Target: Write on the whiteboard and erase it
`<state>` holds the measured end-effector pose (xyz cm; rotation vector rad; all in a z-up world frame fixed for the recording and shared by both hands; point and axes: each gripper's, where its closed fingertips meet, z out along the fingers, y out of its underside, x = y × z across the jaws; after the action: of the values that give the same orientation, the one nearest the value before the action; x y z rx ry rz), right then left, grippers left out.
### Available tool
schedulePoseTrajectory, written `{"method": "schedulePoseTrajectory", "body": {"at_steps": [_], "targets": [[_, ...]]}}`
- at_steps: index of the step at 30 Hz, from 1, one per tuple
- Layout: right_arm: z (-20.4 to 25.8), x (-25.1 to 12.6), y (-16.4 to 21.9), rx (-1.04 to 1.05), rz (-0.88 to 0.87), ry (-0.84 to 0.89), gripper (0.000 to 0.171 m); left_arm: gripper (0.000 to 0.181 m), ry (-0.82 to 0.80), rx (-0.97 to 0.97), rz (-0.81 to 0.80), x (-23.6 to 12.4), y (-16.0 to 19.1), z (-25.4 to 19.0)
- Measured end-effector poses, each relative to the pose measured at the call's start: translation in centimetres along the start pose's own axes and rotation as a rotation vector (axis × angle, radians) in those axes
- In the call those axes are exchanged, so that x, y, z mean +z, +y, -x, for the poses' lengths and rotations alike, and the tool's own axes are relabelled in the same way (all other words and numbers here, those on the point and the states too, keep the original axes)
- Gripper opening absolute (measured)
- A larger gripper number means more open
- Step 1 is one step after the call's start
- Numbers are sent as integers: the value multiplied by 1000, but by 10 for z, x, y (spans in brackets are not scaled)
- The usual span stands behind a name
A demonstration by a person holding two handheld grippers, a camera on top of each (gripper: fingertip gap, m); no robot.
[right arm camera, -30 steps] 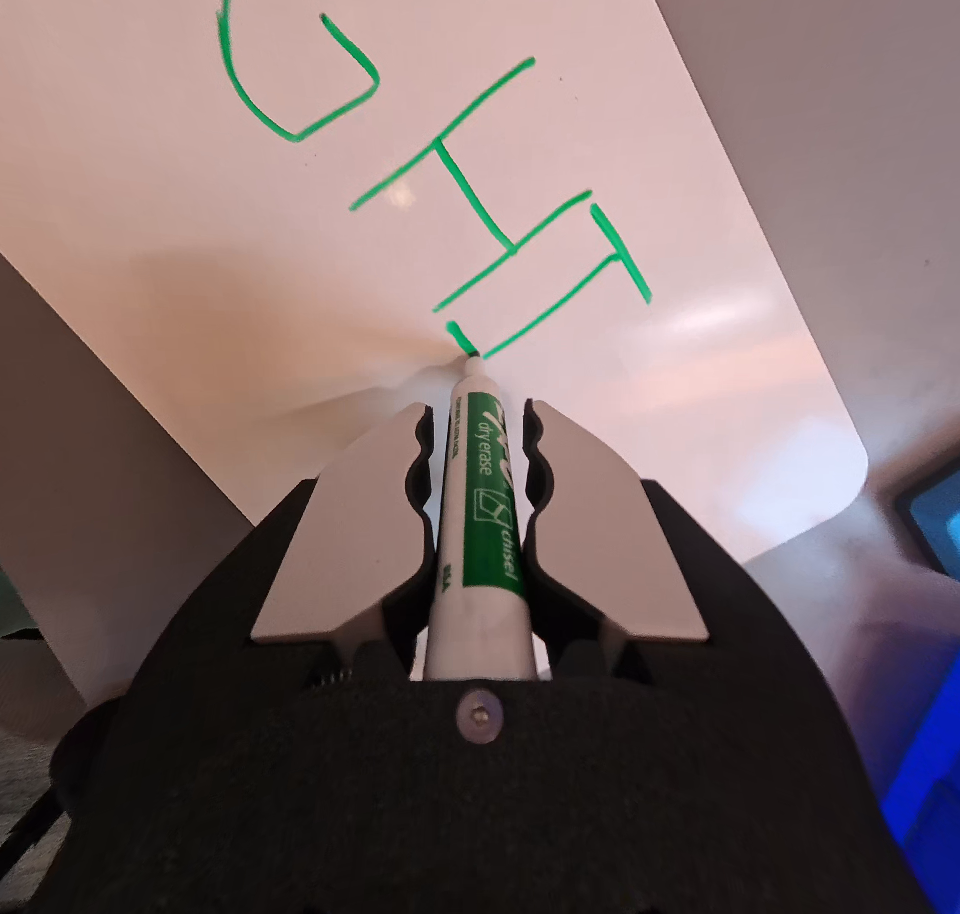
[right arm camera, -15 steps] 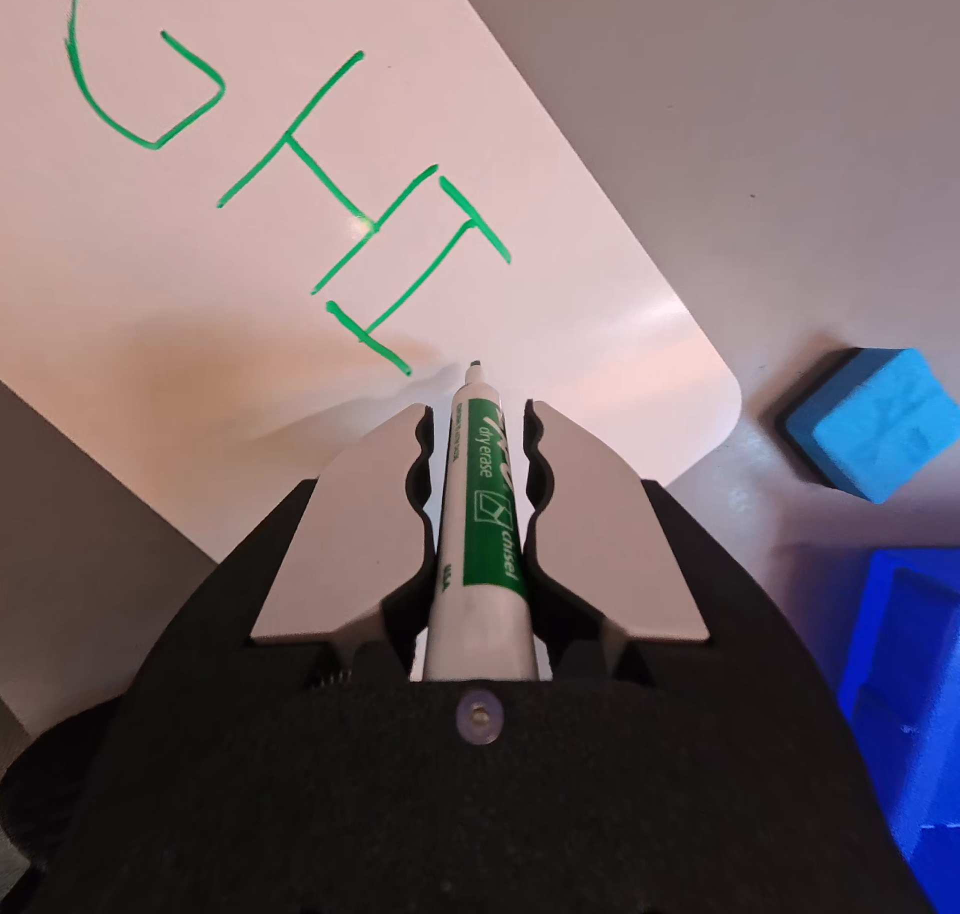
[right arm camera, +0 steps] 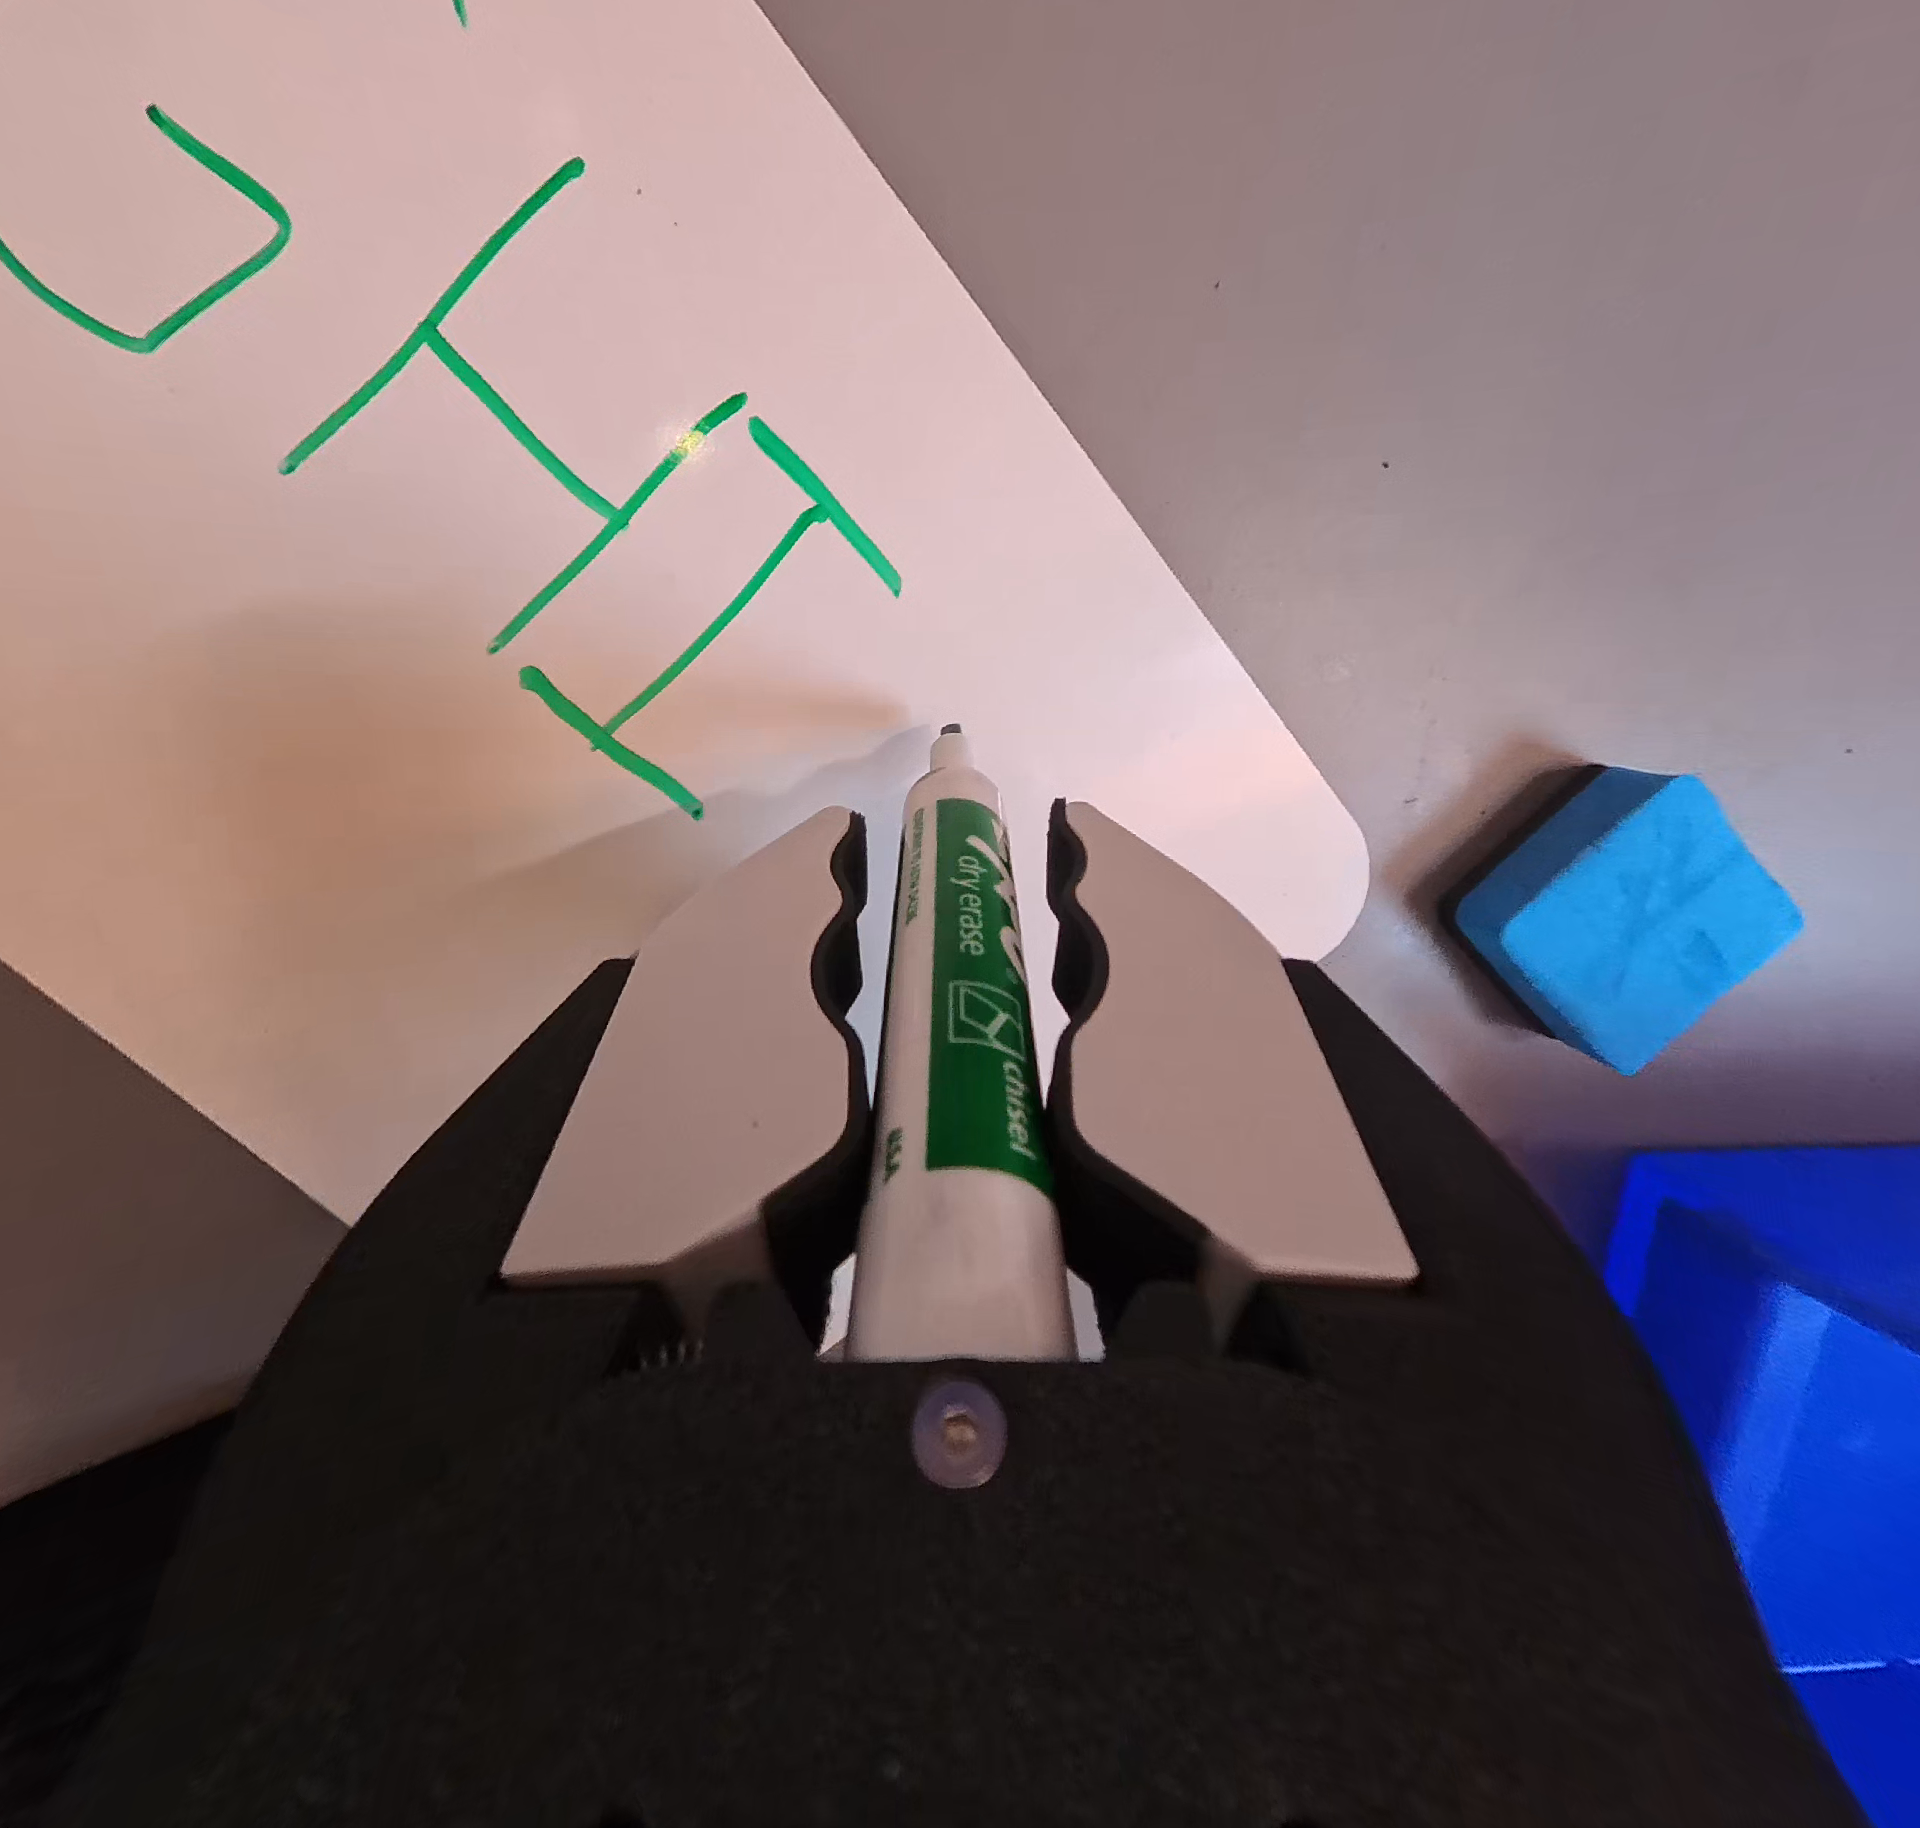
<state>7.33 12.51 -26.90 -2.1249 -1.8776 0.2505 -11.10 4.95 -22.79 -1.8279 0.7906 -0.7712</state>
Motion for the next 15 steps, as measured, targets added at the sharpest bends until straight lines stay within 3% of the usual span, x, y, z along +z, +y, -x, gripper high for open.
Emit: {"method": "schedulePoseTrajectory", "body": {"at_steps": [15], "targets": [[-8,6,-5,-21,28,6,34,20,5,2,6,0,1,-1]]}}
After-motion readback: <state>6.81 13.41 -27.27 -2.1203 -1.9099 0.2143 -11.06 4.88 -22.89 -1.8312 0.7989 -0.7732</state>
